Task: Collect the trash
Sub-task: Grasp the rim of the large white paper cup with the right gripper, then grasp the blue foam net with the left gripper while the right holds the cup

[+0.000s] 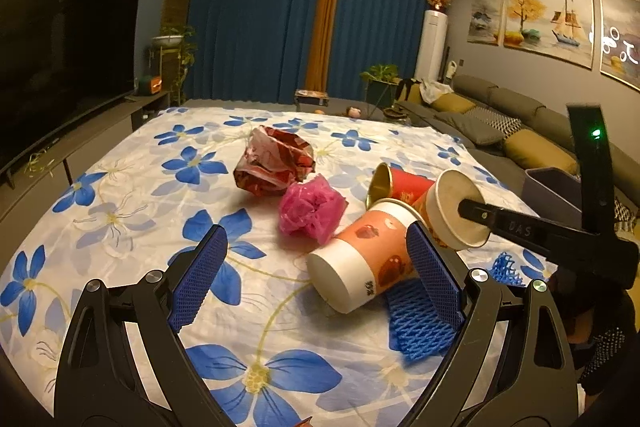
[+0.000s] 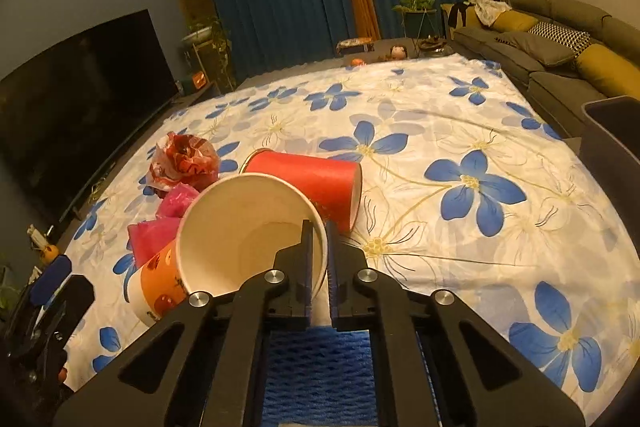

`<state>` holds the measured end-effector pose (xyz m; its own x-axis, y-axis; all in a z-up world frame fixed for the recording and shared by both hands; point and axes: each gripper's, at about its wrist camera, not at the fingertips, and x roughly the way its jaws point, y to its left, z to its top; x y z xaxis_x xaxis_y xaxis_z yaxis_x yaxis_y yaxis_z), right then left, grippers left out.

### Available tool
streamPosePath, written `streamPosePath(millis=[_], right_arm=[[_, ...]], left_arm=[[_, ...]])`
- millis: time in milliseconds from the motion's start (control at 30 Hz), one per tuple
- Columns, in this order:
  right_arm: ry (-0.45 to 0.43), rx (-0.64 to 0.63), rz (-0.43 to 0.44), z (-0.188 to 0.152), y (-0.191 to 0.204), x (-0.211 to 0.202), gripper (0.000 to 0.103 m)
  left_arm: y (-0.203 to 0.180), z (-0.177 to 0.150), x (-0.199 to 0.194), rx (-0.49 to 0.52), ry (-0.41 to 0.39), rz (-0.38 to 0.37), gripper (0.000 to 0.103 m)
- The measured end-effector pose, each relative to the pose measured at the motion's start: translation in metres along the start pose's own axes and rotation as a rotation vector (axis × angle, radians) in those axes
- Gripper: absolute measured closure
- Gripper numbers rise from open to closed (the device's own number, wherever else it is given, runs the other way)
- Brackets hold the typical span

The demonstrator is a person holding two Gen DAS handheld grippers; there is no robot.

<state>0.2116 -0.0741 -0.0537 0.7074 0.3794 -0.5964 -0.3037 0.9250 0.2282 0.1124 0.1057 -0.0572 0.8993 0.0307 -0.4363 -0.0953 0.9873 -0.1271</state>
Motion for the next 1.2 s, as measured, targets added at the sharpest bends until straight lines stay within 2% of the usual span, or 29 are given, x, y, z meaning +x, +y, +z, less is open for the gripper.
streamPosePath(millis=[333,500,733,800,967,1033,1200], right_arm=[[-0.117,0.006,-0.061,-0.007,-0.016,-0.047,0.097],[-0.160,0.027,-0.089,-0.013,-0.031,-0.072,0.097],[-0.201,0.072,-0.099,-0.015,-0.052,-0.098,0.097],[-0.207,0.072,-0.102,-0.016,-0.055,-0.103,0.097],[-0.213,0.075,-0.107,-0.020,-0.062,-0.114,0.097],[-0.215,0.080,-0.107,-0.022,-0.065,-0.117,0.097],[-0.224,0.079,-0.108,-0.025,-0.066,-0.123,0.097]], left_arm=[[-0.010,-0.003,0.007,0.006,0.045,-0.044,0.014],[-0.032,-0.007,0.008,0.069,0.073,-0.082,0.014],[-0.064,-0.017,0.020,0.148,0.191,-0.165,0.014],[-0.069,-0.020,0.028,0.158,0.236,-0.161,0.014],[-0.077,-0.027,0.046,0.202,0.332,-0.130,0.021],[-0.078,-0.030,0.052,0.204,0.361,-0.128,0.026],[-0.080,-0.037,0.063,0.209,0.438,-0.120,0.028]])
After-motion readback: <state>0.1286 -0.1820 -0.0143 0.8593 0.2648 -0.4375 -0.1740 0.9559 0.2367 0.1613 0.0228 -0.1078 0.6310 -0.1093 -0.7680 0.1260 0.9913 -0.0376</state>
